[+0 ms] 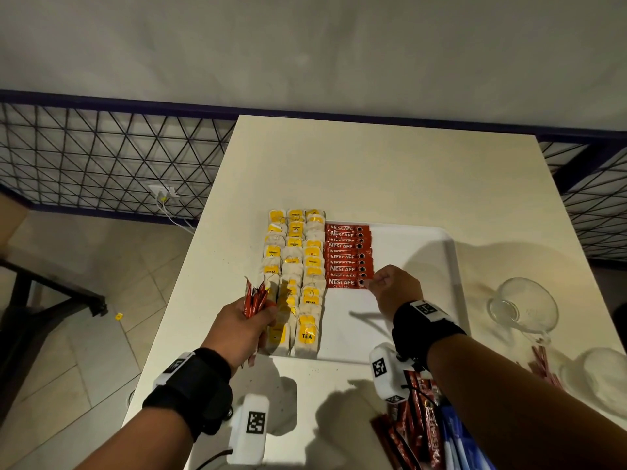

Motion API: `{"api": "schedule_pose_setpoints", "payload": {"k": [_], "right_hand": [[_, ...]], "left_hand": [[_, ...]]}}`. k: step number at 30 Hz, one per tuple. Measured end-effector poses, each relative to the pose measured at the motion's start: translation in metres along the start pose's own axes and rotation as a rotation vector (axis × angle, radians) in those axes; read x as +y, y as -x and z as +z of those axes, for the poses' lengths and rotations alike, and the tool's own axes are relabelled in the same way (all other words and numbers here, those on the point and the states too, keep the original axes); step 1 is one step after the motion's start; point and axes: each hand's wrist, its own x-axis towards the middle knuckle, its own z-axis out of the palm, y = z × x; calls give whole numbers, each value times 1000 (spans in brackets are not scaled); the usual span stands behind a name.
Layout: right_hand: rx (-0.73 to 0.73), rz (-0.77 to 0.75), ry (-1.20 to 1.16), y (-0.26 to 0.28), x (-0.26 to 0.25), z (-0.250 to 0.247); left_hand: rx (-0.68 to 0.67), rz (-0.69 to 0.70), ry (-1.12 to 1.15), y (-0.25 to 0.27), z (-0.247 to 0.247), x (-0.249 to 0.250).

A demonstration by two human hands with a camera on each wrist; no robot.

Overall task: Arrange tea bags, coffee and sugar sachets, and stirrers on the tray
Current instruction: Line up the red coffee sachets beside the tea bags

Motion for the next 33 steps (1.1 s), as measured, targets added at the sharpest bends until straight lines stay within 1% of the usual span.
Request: {"api": "schedule_pose_setpoints", "payload": {"k": [5,7,9,10,11,12,13,14,15,17,18,19,20,24,27,31,33], "right_hand": [[22,-4,-26,-1,3,1],[22,9,-44,-2,5,0],[36,11,-39,-2,6,-3],[59,-12,-33,0,5,-6],[93,-68,-28,3,2,-9],[117,-151,-37,8,-4,-11],[99,-238,-79,14,-12,-13],[26,-310,-146,22,-21,-14],[-105,-364,-204,31,-31,-16],[-392,-455,-214,47,-47,-17],[-476,-495,-175,50,-50,-16],[-512,-529,-135,53,-53,-16],[-517,-548,-109,55,-55,-16],[-493,-513,-164,58,-52,-25],[-478,-418,-306,57,-48,-32],[-574,-298,-602,56,-41,-34],[-595,-280,-675,58,-41,-32]], "left_hand": [[-15,27,28,1,2,1],[-56,52,67,4,3,5],[-125,47,144,8,4,7],[-172,29,186,9,5,8],[-215,9,228,10,5,8],[-259,-14,281,10,6,8],[-295,-39,351,10,8,8],[-329,-59,427,11,10,9],[-367,-73,490,12,13,11],[-443,-80,554,15,21,19],[-473,-78,574,16,25,22],[-490,-80,584,17,29,24],[-499,-81,586,18,31,27],[-537,-67,540,21,33,32],[-534,-40,471,21,29,28],[-465,-34,562,19,27,27],[-455,-33,588,18,28,28]]}}
